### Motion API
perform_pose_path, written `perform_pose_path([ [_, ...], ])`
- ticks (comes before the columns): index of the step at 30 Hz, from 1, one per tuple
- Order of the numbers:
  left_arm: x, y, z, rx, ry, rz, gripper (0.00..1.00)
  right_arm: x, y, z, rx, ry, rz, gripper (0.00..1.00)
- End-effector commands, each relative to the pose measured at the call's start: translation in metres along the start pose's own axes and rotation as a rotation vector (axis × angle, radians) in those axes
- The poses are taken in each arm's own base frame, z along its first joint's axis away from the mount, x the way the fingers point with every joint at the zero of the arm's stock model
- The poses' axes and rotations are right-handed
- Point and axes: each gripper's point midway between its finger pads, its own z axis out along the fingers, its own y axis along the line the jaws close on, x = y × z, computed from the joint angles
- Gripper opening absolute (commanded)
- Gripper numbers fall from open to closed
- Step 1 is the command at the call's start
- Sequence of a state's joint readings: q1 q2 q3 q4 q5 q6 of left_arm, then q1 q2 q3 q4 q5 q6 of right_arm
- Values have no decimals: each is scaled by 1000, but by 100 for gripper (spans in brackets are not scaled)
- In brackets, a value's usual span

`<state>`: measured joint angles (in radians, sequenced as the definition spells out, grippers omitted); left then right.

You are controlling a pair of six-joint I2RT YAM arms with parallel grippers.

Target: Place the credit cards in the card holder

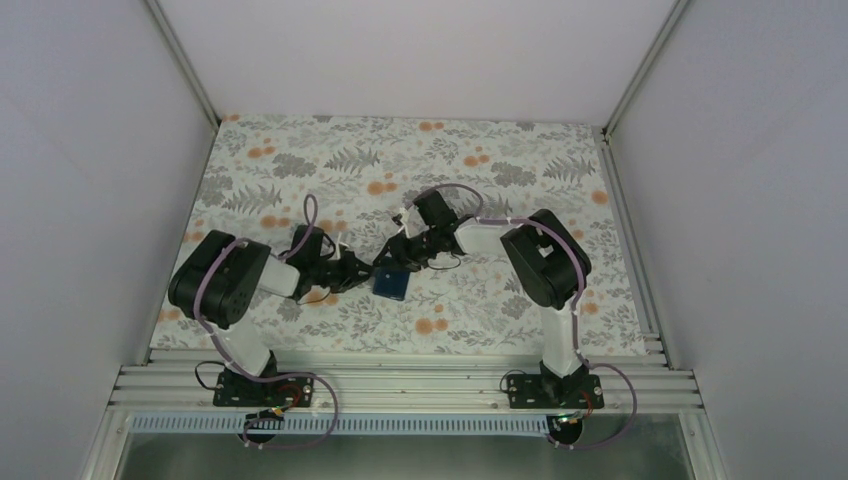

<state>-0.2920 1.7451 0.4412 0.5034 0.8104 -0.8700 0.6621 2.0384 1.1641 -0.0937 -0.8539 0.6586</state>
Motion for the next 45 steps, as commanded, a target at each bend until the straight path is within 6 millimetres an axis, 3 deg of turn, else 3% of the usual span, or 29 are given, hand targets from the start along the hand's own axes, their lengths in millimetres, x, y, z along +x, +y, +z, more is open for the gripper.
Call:
perform_pose_path([
  [1, -15, 10, -14, -115, -140, 39, 6, 18, -52, 9, 160, 13, 50, 48],
  [8, -44, 23, -57, -400, -367, 118, 14, 27, -70, 9, 215, 24, 54, 47],
  [13, -49, 20, -68, -492, -400, 182, 15, 24, -68, 11, 207, 27, 49, 47],
  [25, -46, -7, -30, -492, -217, 464, 28, 11, -34, -14, 190, -10, -46, 47],
  [30, -34, -8, -10, -436, -147, 502, 28, 6, -33, -28, 186, -28, -43, 48],
  [39, -12, -12, 15, -394, -64, 544, 28, 16, -21, -42, 183, -42, -58, 48],
  [45, 22, -24, 24, -385, -19, 550, 27, 30, -23, -56, 224, -63, -42, 48],
])
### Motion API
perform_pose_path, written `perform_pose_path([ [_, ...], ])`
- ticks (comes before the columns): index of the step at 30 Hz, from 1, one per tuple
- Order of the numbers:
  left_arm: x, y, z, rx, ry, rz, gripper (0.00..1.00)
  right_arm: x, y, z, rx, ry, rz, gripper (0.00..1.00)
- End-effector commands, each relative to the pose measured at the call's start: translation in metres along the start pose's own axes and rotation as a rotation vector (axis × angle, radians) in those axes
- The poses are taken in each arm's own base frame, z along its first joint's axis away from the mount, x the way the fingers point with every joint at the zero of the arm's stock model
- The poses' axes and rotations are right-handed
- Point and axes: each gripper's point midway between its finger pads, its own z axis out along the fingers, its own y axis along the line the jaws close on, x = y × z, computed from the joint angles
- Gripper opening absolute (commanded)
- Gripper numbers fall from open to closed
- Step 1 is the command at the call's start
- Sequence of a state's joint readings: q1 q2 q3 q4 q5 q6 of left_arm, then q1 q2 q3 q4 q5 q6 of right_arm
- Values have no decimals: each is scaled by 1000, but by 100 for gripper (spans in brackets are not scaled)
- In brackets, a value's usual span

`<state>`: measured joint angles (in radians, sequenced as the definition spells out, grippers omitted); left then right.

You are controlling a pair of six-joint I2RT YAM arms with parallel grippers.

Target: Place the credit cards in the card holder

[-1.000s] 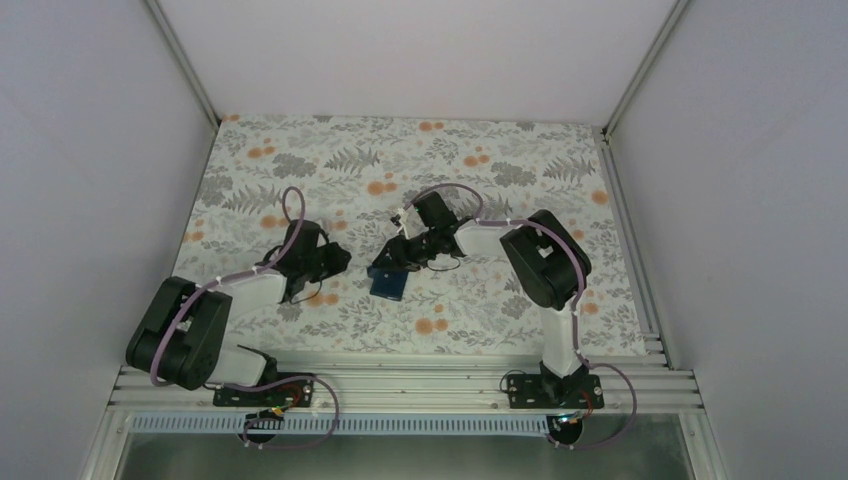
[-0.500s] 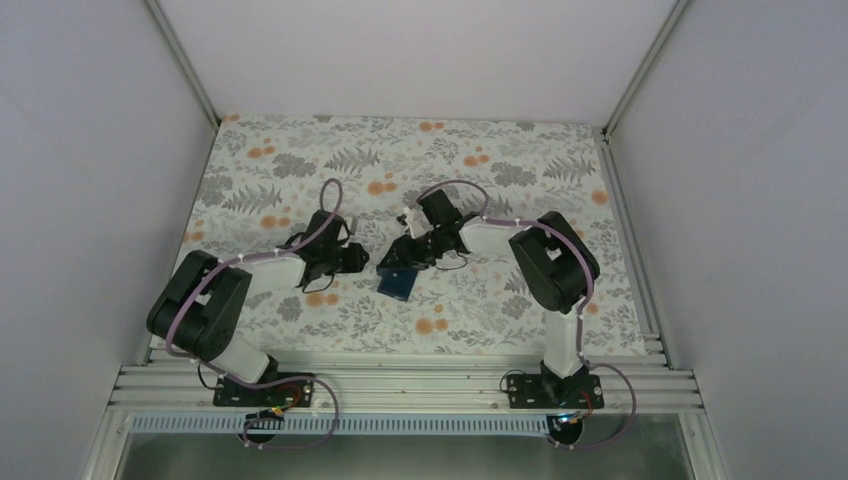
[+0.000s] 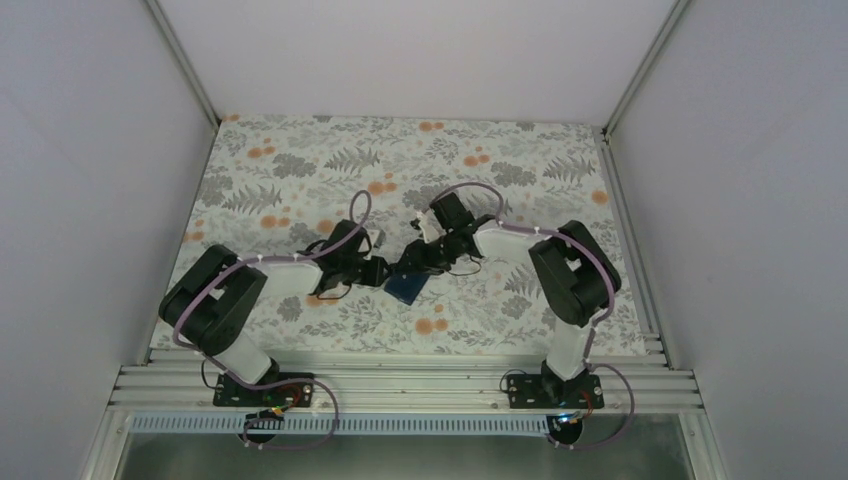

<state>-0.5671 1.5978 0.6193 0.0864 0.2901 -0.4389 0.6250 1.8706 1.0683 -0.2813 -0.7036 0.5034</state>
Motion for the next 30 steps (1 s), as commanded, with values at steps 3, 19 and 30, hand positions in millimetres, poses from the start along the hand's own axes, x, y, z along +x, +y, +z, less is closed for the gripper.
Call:
perform_pose_path([
  [3, 34, -23, -4, -5, 58, -29, 25, 20, -12, -22, 88, -33, 31, 49],
  [19, 49, -143, 9, 193, 105, 20, 23, 41, -33, -37, 182, -88, 95, 50],
  [30, 36, -107, -54, -63, 61, 76, 61, 31, -18, -46, 179, -95, 35, 51],
])
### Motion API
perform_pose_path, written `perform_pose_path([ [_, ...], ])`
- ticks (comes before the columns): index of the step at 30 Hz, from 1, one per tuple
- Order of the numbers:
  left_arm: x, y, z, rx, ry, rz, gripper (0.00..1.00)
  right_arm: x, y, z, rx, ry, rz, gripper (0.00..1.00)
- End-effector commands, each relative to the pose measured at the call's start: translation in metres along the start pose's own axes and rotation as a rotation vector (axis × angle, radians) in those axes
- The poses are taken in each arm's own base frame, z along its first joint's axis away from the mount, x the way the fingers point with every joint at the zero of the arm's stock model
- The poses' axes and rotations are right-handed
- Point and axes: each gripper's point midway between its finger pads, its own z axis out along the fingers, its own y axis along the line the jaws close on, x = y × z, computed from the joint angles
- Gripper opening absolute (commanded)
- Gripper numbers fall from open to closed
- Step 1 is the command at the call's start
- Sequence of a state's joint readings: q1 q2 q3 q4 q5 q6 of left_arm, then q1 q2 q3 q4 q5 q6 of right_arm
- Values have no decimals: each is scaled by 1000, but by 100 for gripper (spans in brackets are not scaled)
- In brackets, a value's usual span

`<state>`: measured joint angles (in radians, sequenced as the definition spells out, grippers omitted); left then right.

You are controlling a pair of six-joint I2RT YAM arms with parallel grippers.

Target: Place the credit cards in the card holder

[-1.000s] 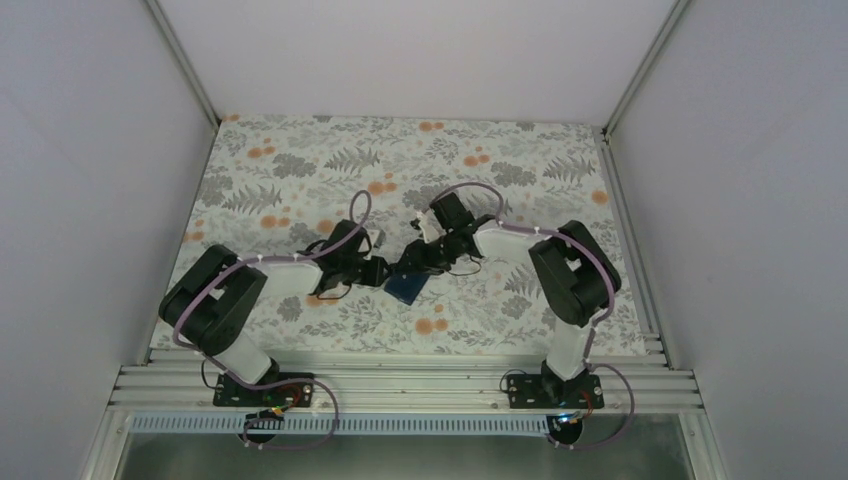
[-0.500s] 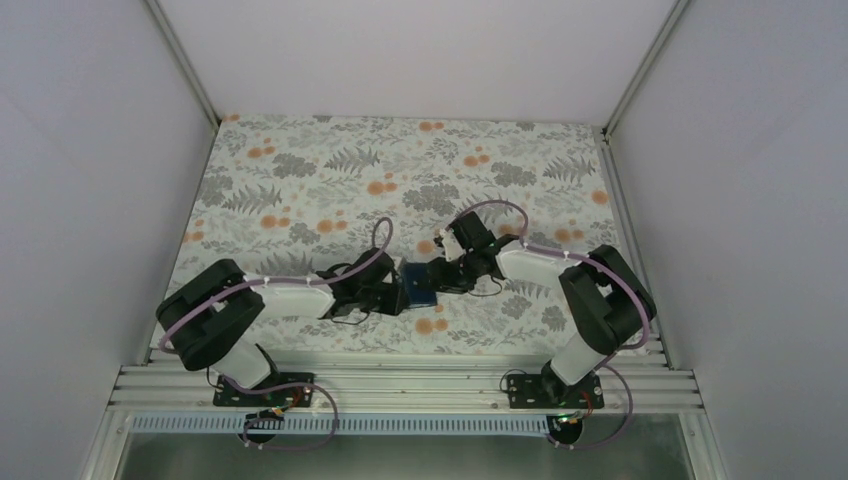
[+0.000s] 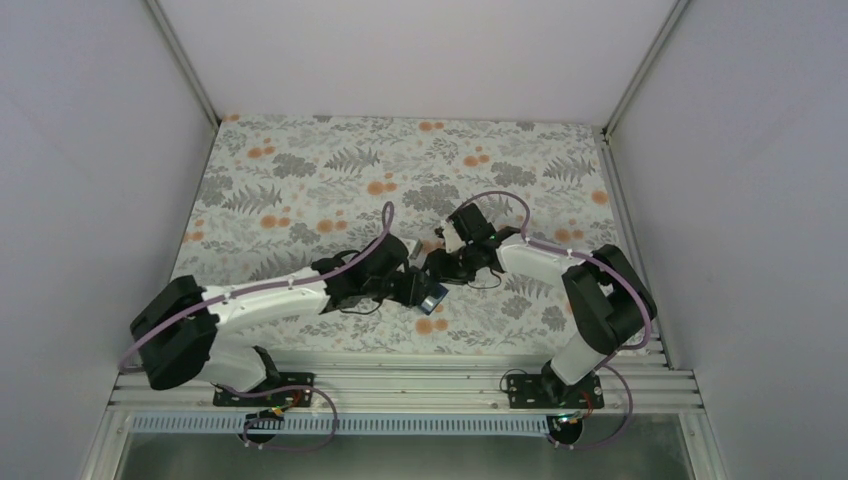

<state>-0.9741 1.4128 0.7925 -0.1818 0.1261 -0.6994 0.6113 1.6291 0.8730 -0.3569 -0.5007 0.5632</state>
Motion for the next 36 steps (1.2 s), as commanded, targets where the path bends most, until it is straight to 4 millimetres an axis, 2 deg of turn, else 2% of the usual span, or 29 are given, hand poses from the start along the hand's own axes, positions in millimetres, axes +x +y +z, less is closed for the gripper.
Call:
perform_pose_path([
  [1, 16, 36, -20, -179, 34, 16, 61, -4, 13, -7, -17, -5, -55, 51],
  [6, 34, 54, -14, -229, 47, 19, 61, -3, 15, -8, -26, 2, -76, 51],
  [14, 65, 66, 4, -342, 94, 68, 56, 2, 17, -14, -32, 4, -105, 51],
  [24, 61, 88, 21, -468, 60, 95, 44, 14, 6, -19, 7, 4, -138, 53],
  [29, 58, 83, 31, -444, 48, 96, 45, 16, 3, -16, 3, 8, -144, 54],
  [36, 54, 77, 34, -425, 34, 75, 53, 22, -7, 1, 2, 40, -139, 53],
])
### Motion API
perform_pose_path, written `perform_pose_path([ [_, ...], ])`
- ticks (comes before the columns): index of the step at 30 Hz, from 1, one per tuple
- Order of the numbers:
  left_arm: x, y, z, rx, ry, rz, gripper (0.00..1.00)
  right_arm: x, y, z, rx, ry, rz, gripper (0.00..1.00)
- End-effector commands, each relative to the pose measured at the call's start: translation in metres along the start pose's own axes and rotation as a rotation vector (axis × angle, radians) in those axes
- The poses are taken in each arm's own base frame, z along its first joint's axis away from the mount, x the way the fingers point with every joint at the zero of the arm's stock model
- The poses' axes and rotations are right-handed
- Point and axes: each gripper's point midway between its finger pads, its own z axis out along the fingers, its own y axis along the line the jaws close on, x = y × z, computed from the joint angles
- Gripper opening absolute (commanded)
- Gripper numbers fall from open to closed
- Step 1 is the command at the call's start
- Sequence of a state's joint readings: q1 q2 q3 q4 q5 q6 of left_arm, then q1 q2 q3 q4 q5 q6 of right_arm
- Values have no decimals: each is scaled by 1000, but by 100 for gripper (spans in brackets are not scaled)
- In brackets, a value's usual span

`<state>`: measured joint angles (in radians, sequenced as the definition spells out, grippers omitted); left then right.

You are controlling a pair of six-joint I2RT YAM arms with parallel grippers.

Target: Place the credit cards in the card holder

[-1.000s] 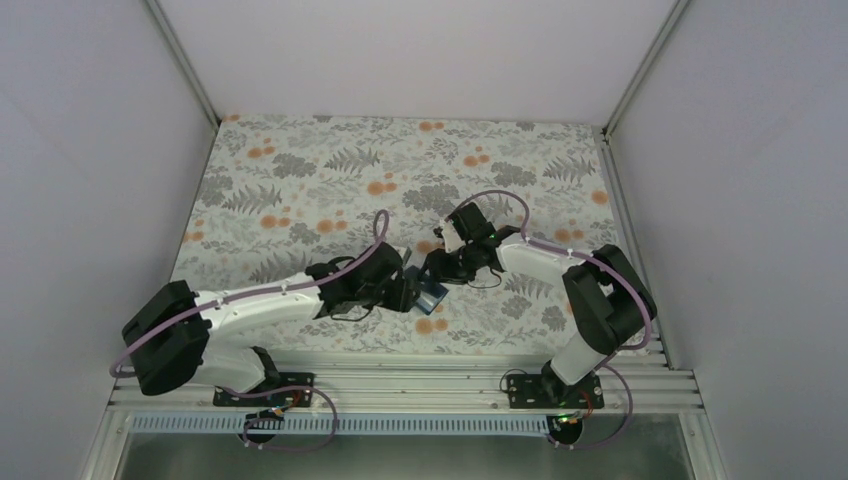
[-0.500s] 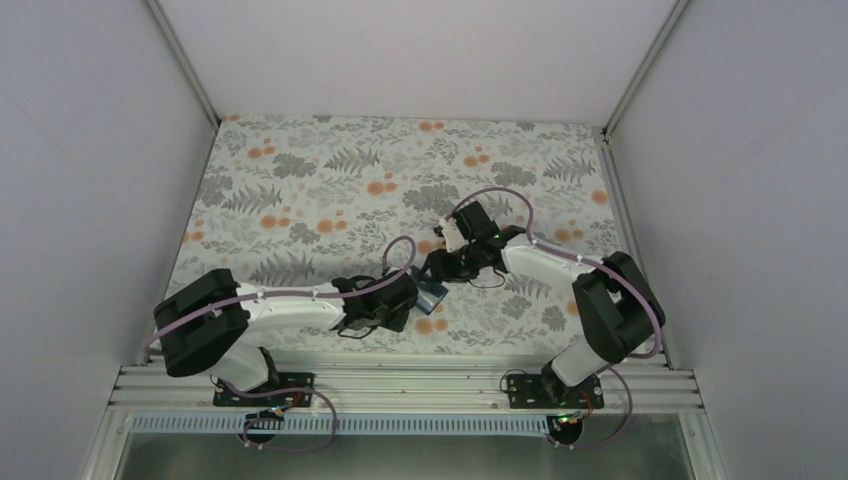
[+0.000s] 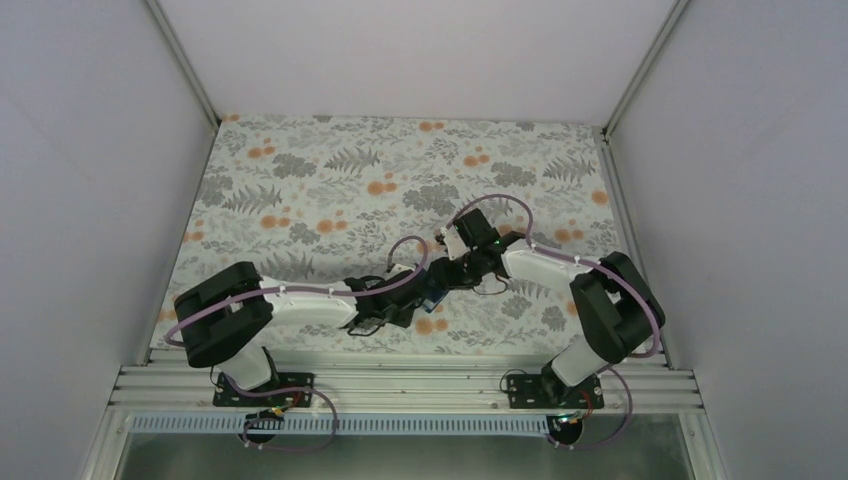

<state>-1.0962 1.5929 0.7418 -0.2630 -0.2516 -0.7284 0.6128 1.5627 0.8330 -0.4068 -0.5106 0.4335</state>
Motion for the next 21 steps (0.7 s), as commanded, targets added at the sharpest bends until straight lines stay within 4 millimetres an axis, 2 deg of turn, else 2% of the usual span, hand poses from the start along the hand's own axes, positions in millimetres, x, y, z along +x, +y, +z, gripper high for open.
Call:
perform_pose_path([
  [1, 0, -5, 1, 17, 3, -17, 55, 6, -7, 13, 2, 21, -18, 53],
  [6, 0, -11, 3, 42, 5, -26, 61, 13, -20, 22, 30, 37, -2, 53],
  [11, 2, -8, 13, 12, 13, -33, 61, 20, -24, 27, 27, 54, 6, 52],
  [16, -6, -8, 16, -9, -14, -45, 63, 25, -25, 29, 21, 67, 8, 53],
  [21, -14, 3, 17, -92, -45, -70, 64, 27, -25, 29, 14, 74, 2, 52],
])
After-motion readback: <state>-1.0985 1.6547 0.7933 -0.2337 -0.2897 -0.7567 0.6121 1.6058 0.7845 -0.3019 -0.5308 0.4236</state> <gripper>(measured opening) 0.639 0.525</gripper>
